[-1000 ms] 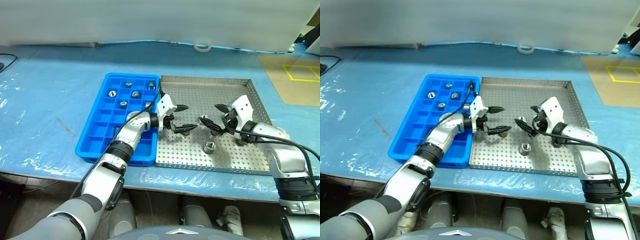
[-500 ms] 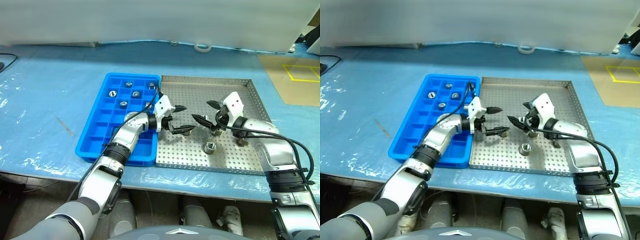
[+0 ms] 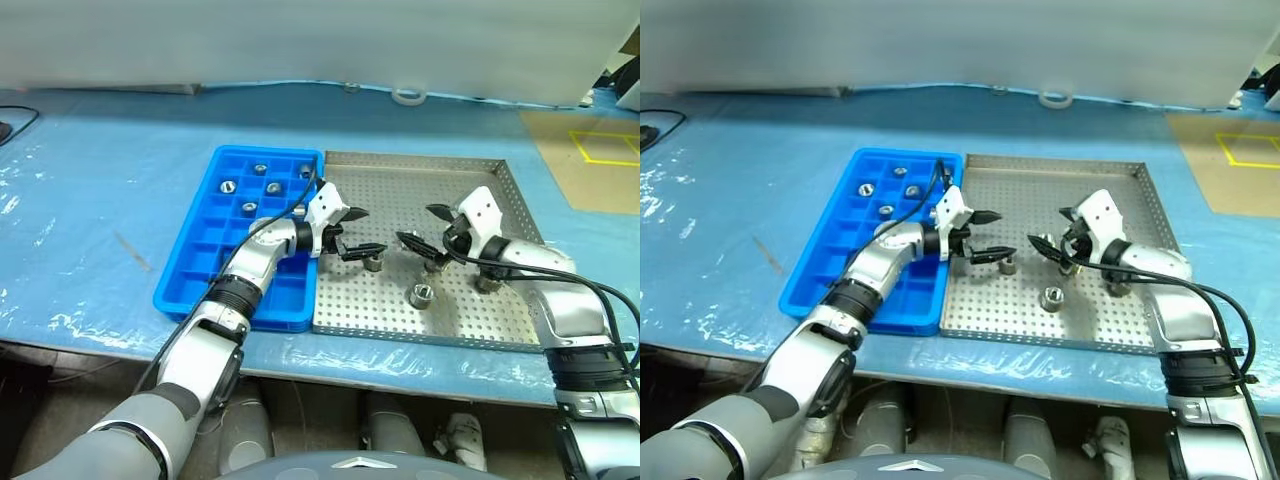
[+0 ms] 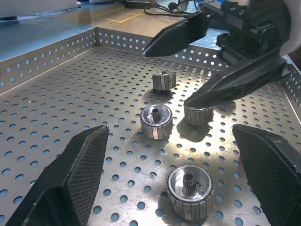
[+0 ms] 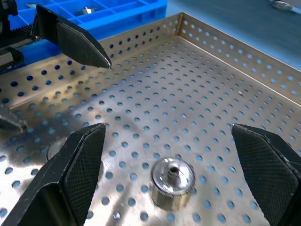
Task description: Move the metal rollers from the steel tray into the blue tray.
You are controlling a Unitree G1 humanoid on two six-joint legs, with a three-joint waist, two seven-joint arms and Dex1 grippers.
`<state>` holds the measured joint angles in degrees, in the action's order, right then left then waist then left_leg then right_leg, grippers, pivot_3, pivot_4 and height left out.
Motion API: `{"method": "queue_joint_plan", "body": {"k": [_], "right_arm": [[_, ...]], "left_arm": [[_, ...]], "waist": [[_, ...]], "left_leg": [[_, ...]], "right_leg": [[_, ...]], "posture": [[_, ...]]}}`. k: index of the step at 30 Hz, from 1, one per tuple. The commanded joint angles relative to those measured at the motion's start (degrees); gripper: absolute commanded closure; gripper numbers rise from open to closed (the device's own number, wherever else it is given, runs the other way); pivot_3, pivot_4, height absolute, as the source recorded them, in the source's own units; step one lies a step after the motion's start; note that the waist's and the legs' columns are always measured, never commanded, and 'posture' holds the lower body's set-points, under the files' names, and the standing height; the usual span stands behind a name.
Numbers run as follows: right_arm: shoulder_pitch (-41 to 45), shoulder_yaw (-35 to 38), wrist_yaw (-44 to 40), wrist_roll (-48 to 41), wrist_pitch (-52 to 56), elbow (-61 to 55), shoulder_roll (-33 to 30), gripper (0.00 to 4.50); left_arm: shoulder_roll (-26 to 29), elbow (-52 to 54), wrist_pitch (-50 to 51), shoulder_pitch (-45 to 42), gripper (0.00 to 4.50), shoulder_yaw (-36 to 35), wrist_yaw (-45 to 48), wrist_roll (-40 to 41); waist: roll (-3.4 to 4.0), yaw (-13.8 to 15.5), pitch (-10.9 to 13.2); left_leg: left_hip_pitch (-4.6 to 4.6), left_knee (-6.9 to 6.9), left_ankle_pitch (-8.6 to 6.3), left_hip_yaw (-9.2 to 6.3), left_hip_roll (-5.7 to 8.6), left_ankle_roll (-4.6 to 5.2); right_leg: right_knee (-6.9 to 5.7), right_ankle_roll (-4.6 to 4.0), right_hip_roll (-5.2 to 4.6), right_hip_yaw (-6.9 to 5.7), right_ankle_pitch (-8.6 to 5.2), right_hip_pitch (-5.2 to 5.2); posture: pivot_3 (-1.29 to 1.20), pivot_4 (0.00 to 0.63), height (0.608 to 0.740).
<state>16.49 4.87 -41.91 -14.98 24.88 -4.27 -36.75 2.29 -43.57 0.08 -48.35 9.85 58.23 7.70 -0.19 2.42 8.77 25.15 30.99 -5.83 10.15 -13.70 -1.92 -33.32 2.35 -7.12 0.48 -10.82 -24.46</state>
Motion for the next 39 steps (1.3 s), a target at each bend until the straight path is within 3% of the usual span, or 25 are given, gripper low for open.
{"method": "queue_joint_plan", "body": {"k": [1, 16, 25, 33, 36, 39], "right_arm": [[-1.3, 4.0, 0.8, -1.5, 0.9, -4.7, -1.6, 0.01], [-2.6, 3.8, 1.3, -0.3, 1.0, -4.8, -2.9, 0.01], [-2.4, 3.0, 1.9, 0.5, 1.0, -5.2, -2.2, 0.01], [-6.4, 4.3, 4.3, 0.3, 2.2, -9.0, -2.0, 0.01], [-7.6, 4.8, 5.4, 0.1, 2.9, -10.6, -2.0, 0.0], [-9.4, 6.6, 6.1, -0.6, 3.4, -12.1, -2.2, 0.0]], "left_arm": [[-0.6, -4.8, -1.2, -2.6, 0.08, 0.4, 0.3, -1.3], [0.6, -17.1, -2.1, -11.9, 0.08, 1.7, 5.7, -6.6], [-1.8, -21.1, -3.7, -15.2, 0.08, 3.0, 7.2, -10.1], [-3.5, -26.0, -7.8, -15.8, 0.08, 8.9, 6.2, -18.1], [-4.1, -27.1, -8.5, -16.0, 0.66, 9.5, 5.7, -19.6], [-4.7, -27.5, -9.5, -15.8, 1.69, 10.7, 7.6, -21.2]], "waist": [[0.01, -0.1, 0.0], [0.02, -0.2, 0.0], [0.02, -0.2, 0.0], [0.02, -0.4, 0.0], [0.02, -1.1, 0.0], [0.01, -1.4, 0.0]], "left_leg": [[0.0, 0.0, 0.0, 0.0, 0.0, 0.0], [0.0, -0.01, 0.0, 0.0, 0.0, 0.0], [0.01, -0.01, 0.0, 0.0, 0.02, 0.0], [0.04, -0.04, -0.03, 0.01, 0.02, 0.04], [0.05, -0.04, -0.04, 0.02, 0.03, 0.06], [0.05, -0.04, -0.04, 0.02, 0.02, 0.07]], "right_leg": [[0.0, 0.0, 0.0, 0.0, 0.0, 0.0], [0.02, 0.01, 0.0, 0.02, 0.0, -0.01], [0.03, 0.01, -0.01, 0.01, 0.0, -0.01], [0.15, 0.01, -0.01, 0.01, -0.01, -0.01], [0.19, 0.01, -0.01, 0.02, -0.01, -0.02], [0.19, 0.03, -0.01, 0.01, -0.02, -0.01]], "posture": [[-0.27, 0.15, 0.74], [-0.29, 0.15, 0.74], [-0.32, 0.15, 0.74], [-0.38, 0.15, 0.74], [-0.4, 0.15, 0.74], [-0.41, 0.15, 0.74]]}}
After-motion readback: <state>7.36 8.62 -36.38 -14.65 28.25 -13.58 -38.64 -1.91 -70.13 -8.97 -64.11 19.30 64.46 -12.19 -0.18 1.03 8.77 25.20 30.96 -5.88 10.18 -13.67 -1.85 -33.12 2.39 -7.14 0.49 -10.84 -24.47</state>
